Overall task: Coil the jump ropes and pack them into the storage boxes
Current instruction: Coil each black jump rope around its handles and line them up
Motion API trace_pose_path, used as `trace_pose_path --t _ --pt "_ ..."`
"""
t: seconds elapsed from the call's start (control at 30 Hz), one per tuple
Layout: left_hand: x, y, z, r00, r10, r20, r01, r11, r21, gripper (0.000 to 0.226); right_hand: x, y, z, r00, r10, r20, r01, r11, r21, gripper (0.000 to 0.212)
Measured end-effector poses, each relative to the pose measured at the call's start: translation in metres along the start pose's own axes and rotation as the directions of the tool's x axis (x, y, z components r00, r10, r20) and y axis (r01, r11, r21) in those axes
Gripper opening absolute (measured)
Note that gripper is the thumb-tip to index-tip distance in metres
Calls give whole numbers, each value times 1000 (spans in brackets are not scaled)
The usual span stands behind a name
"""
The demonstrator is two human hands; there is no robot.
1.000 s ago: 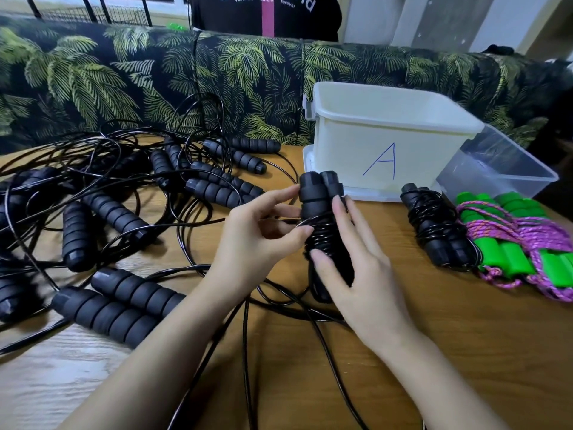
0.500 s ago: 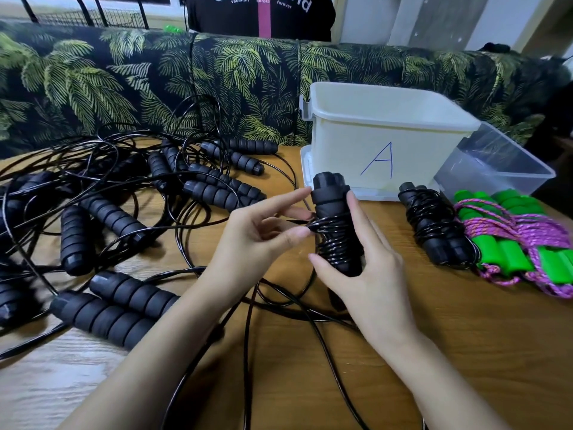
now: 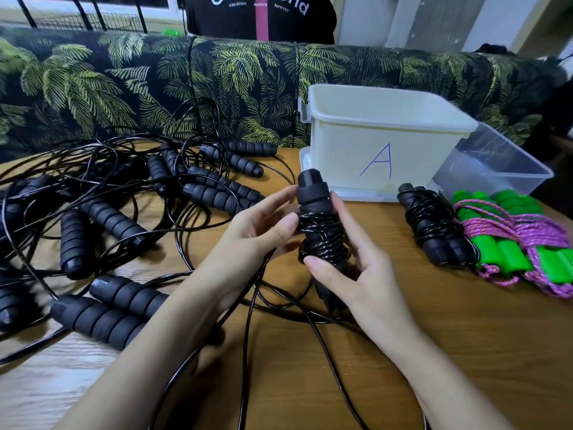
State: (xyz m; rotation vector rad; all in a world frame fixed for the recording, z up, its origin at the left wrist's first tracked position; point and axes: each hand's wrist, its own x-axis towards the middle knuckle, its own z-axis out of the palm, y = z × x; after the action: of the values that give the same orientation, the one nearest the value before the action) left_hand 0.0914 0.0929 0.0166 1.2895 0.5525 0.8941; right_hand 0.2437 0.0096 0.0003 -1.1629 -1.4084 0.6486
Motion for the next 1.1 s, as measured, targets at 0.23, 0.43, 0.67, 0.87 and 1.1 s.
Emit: trace_pose_path --t 0.23,0.43,0.67,0.87,1.1 --pt "0 -6 9 990 49 -131 -48 999 6 46 -2 12 6 983 -182 -36 157 918 -364 60" --pt "1 -15 12 953 64 -297 -31 993 112 60 -5 10 9 981 -192 -39 103 675 -730 91" --pt "0 -5 4 983 52 -176 -24 987 156 53 -4 9 4 957 -278 -80 153 721 -676 86" --pt "0 2 0 981 88 -170 -63 987 147 44 -1 5 -3 995 -82 -56 65 966 -251 88" --pt "1 1 0 975 -14 -223 25 998 49 47 2 3 -5 998 30 -62 -40 985 -167 84"
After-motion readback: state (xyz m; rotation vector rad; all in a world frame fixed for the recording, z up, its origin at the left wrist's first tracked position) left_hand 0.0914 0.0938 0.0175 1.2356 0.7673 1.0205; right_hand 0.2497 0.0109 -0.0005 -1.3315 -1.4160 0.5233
